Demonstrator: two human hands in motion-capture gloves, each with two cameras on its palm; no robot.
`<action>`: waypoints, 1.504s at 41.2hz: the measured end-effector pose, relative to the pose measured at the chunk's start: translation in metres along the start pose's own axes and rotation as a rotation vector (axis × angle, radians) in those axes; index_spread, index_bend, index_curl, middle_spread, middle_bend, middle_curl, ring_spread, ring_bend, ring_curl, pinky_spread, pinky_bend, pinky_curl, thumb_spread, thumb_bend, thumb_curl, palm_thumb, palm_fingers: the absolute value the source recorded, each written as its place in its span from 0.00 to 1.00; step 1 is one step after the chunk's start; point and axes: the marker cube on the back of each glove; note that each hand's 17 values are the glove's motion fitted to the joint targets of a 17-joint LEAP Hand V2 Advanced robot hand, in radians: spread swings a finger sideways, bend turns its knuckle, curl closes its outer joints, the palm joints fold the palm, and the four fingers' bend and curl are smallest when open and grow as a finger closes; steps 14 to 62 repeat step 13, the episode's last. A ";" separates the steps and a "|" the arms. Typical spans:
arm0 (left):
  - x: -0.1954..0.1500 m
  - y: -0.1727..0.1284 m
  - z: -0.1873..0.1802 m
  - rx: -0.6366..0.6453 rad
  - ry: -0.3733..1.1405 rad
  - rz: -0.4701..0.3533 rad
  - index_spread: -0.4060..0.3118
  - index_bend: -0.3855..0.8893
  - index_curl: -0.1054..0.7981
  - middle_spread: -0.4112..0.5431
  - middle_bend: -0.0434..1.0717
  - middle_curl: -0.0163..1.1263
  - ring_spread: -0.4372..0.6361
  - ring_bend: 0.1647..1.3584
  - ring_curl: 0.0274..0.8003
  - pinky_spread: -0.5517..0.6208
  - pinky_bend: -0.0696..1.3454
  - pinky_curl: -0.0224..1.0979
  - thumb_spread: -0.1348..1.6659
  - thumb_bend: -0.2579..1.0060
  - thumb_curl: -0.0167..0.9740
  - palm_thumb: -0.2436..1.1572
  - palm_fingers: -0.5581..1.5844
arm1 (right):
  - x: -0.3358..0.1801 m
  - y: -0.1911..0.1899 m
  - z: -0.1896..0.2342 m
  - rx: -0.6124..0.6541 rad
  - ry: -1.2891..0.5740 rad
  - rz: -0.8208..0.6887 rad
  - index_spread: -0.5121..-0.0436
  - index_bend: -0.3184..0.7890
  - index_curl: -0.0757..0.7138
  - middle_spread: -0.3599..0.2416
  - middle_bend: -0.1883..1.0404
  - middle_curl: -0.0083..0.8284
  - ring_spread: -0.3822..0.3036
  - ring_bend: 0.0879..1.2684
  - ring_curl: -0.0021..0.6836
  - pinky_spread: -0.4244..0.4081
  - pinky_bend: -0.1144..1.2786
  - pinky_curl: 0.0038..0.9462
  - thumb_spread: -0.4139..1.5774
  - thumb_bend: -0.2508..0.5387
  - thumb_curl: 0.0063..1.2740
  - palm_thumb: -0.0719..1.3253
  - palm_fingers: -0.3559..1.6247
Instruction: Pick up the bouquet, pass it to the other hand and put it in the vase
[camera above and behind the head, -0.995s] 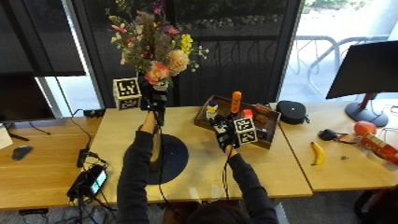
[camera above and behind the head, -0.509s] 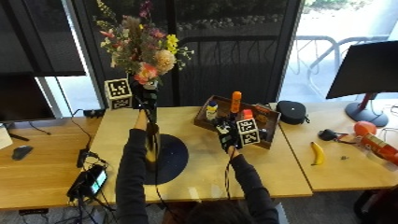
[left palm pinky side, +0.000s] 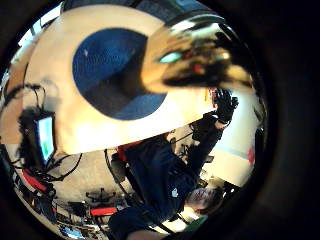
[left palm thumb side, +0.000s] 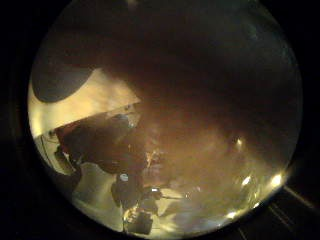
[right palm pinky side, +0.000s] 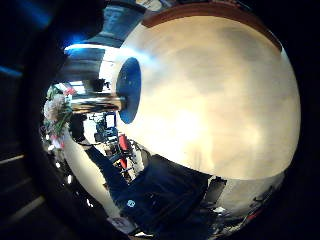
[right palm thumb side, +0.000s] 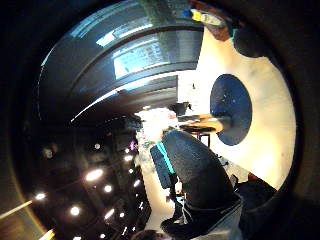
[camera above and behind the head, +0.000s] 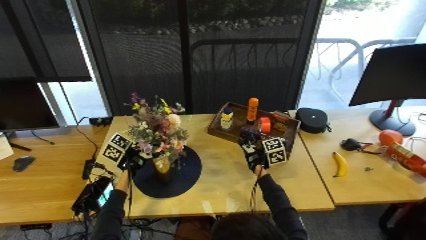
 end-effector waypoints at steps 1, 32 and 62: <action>-0.012 0.002 0.003 -0.007 -0.004 -0.011 0.53 0.34 0.61 0.52 0.33 0.42 0.57 0.39 0.48 0.66 0.38 0.40 0.54 0.18 0.61 0.53 0.13 | 0.004 0.002 -0.004 0.045 0.038 -0.001 0.42 0.48 0.56 0.43 0.30 0.42 0.48 0.13 0.51 0.61 0.20 0.33 0.76 0.29 0.25 0.31 0.43; -0.031 0.019 0.004 0.043 -0.057 0.019 0.71 0.32 0.41 0.74 0.23 0.32 0.78 0.36 0.37 0.85 0.36 0.33 0.58 0.18 0.52 0.56 0.17 | 0.032 0.001 -0.018 0.071 0.027 0.157 0.47 0.49 0.60 0.49 0.30 0.42 0.49 0.13 0.50 0.61 0.19 0.30 0.78 0.30 0.25 0.35 0.44; -0.031 0.019 0.004 0.043 -0.057 0.019 0.71 0.32 0.41 0.74 0.23 0.32 0.78 0.36 0.37 0.85 0.36 0.33 0.58 0.18 0.52 0.56 0.17 | 0.032 0.001 -0.018 0.071 0.027 0.157 0.47 0.49 0.60 0.49 0.30 0.42 0.49 0.13 0.50 0.61 0.19 0.30 0.78 0.30 0.25 0.35 0.44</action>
